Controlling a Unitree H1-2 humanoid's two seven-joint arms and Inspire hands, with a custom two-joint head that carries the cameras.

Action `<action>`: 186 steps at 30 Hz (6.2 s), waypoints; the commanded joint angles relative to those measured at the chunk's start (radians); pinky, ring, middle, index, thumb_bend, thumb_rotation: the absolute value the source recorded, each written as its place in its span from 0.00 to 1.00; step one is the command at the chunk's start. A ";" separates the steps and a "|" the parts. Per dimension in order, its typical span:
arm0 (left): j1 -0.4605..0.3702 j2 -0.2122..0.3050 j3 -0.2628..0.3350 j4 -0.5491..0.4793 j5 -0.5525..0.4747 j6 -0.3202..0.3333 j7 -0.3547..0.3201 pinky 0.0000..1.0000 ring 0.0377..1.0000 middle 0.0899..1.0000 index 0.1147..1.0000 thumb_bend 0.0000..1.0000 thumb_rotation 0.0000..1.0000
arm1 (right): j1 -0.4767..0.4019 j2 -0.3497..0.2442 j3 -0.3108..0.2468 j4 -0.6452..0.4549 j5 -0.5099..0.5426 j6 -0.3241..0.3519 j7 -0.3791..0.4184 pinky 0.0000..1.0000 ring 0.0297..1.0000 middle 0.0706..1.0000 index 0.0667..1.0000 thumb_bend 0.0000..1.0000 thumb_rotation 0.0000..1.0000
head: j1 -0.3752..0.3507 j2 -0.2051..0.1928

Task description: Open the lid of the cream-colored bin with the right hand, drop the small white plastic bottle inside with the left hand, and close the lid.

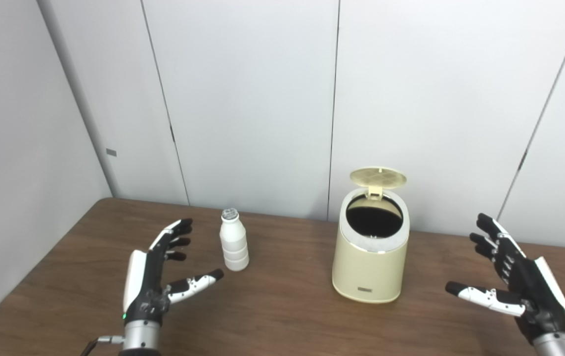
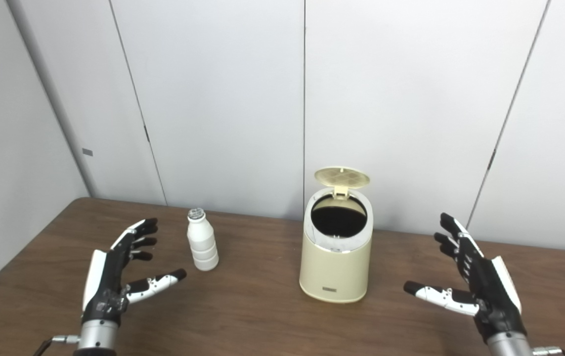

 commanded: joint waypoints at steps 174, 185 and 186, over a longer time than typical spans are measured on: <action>-0.685 -0.054 -0.747 0.793 -0.127 -0.409 0.509 0.38 0.43 0.48 0.43 0.49 0.00 | -0.045 -0.064 0.014 0.033 -0.058 -0.138 -0.026 0.81 0.83 0.94 0.87 0.85 0.25 | -0.246 -0.037; -0.655 -0.080 -0.630 0.772 -0.077 -0.409 0.391 0.56 0.64 0.65 0.63 0.83 0.00 | -0.046 -0.062 0.014 0.030 -0.054 -0.139 -0.025 0.81 0.82 0.94 0.87 0.84 0.24 | -0.240 -0.035; -0.654 -0.080 -0.627 0.770 -0.076 -0.409 0.388 0.55 0.63 0.65 0.62 0.83 0.00 | -0.046 -0.062 0.014 0.031 -0.052 -0.138 -0.025 0.81 0.82 0.93 0.87 0.84 0.24 | -0.240 -0.035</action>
